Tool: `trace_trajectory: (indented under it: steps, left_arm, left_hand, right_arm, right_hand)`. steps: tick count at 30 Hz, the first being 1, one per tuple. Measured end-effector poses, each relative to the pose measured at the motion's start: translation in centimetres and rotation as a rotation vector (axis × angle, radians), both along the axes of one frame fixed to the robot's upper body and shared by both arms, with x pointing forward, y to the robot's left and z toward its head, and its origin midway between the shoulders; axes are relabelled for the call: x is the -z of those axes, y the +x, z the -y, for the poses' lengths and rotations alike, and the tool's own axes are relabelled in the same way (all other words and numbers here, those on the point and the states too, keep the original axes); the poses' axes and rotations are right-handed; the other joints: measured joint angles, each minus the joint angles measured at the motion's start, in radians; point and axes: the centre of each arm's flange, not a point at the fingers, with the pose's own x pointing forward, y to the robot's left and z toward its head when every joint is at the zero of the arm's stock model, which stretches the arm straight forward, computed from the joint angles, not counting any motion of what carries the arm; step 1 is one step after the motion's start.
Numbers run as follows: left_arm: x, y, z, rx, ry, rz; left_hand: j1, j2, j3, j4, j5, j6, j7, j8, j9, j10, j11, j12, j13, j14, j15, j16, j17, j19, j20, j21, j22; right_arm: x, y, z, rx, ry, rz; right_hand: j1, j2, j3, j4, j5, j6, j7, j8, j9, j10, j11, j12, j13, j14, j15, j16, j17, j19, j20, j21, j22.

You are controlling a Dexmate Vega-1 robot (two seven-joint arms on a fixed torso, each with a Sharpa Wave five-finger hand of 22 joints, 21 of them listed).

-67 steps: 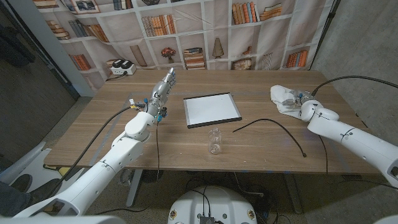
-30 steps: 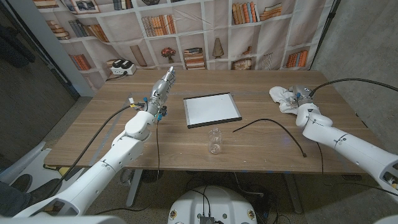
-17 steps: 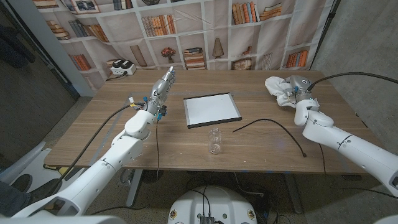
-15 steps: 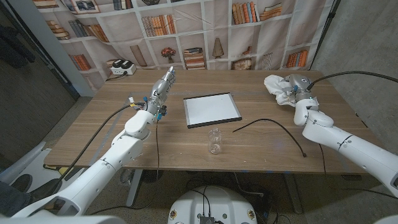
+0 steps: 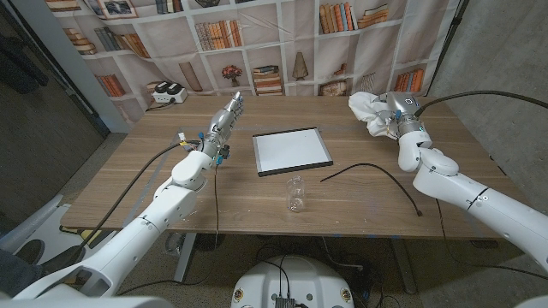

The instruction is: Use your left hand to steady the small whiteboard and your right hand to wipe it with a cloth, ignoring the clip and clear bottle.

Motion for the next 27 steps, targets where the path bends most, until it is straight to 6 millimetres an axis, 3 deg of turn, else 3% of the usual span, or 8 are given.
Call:
trace_trajectory:
  steps: [10,13,14,21,26,27]
  left_arm:
    - [0.1,-0.8,-0.4,-0.048,0.063,0.021]
    - [0.2,-1.2,-0.4,-0.045,0.074,0.025]
    - [0.4,-1.2,-0.6,-0.096,0.106,0.026]
    - [0.5,-2.2,-0.9,-0.209,0.229,0.05]
    - [0.5,-2.8,-0.8,-0.204,0.26,0.059]
    - [0.6,-2.8,-0.9,-0.279,0.327,0.084]
  left_hand:
    - [0.01,0.01,-0.004,-0.004,0.0,0.027,-0.009,0.008,0.0,0.027,-0.012,0.006,0.0,0.035,-0.013,0.008,0.0,0.022,0.0,0.003,0.0]
    - [0.02,0.001,-0.008,-0.008,0.0,0.038,-0.009,0.008,0.0,0.036,-0.018,0.006,0.0,0.046,-0.014,0.008,0.0,0.029,-0.007,0.006,0.0]
    - [0.02,0.002,-0.008,-0.008,0.0,0.042,-0.013,0.008,0.0,0.036,-0.018,0.006,0.0,0.047,-0.014,0.008,0.0,0.029,-0.007,0.006,0.0]
    - [0.03,0.011,-0.008,-0.008,0.0,0.063,-0.027,0.011,0.0,0.051,-0.032,0.006,0.0,0.059,-0.027,0.008,0.0,0.029,-0.007,0.006,0.0]
    - [0.041,0.012,-0.004,-0.013,0.0,0.073,-0.031,0.011,0.0,0.057,-0.039,0.006,0.0,0.065,-0.032,0.008,0.0,0.034,-0.013,0.006,0.0]
    - [0.041,0.012,-0.007,-0.015,0.0,0.073,-0.031,0.011,0.0,0.057,-0.039,0.006,0.0,0.064,-0.032,0.008,0.0,0.034,-0.013,0.006,0.0]
  right_arm:
    - [-0.3,-0.9,-3.2,-0.073,-0.018,0.014]
    - [-0.3,-0.9,-3.3,-0.069,-0.029,0.013]
    - [-0.2,-1.1,-4.6,-0.096,-0.027,0.015]
    - [-0.1,-1.4,-6.7,-0.121,-0.04,0.011]
    - [-0.2,-1.4,-6.6,-0.101,-0.056,0.008]
    - [-0.2,-1.6,-8.4,-0.132,-0.054,0.011]
  right_hand:
    - [-0.002,0.002,0.0,0.0,-0.001,0.0,0.0,0.0,0.0,0.0,0.0,-0.004,0.004,0.002,0.001,-0.004,0.0,0.0,0.0,0.004,-0.005]
    - [-0.002,0.002,0.0,0.0,-0.001,0.0,0.0,0.0,0.0,0.0,0.0,-0.004,0.005,0.002,0.001,-0.004,0.004,-0.002,-0.002,0.008,-0.005]
    - [-0.002,0.002,0.0,0.0,-0.001,0.0,0.0,0.0,0.0,0.0,0.0,-0.004,0.005,0.002,0.001,-0.004,0.005,-0.002,-0.002,0.008,-0.005]
    - [-0.002,0.002,0.0,0.0,-0.003,0.0,0.0,0.0,0.0,0.0,0.0,-0.004,0.005,0.002,0.001,-0.004,0.005,-0.002,-0.002,0.008,-0.005]
    - [-0.002,0.002,0.0,0.0,0.0,0.0,0.0,0.0,0.0,0.001,-0.001,-0.008,0.005,0.002,0.001,-0.005,0.005,-0.009,0.001,0.008,-0.009]
    - [-0.002,0.002,0.0,0.0,0.0,0.0,0.0,0.0,0.0,0.001,-0.001,-0.008,0.005,0.001,0.001,-0.005,0.005,-0.009,0.001,0.008,-0.009]
